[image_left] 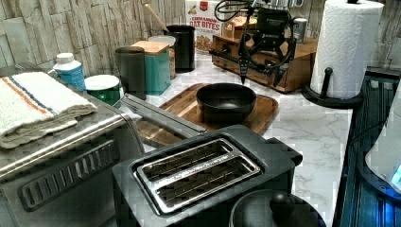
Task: Pick up the bowl.
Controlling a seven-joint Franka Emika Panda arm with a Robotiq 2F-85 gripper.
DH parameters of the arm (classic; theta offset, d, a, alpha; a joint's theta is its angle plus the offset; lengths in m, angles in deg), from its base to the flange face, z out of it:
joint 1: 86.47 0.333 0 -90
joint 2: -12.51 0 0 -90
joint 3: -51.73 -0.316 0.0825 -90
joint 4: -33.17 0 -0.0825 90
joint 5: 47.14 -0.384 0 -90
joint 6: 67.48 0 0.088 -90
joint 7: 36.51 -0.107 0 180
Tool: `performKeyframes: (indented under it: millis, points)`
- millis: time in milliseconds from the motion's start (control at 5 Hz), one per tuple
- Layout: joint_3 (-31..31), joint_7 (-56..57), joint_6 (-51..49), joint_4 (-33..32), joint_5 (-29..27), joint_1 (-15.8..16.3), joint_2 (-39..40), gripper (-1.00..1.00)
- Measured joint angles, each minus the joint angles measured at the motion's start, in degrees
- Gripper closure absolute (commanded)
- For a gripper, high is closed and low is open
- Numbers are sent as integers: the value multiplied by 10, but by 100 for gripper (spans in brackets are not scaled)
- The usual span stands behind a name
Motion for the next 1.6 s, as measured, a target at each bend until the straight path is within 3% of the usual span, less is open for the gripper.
performKeyframes:
  millis: [200,600,1000,1200,1600]
  points:
    - [14,71,3,7,-34,11,21,-100]
    - [10,90,66,10,-35,10,72,-100]
    - [6,90,55,10,-24,17,100,-100]
    - [2,90,51,12,-24,24,114,100]
    - [-9,52,73,11,7,23,122,100]
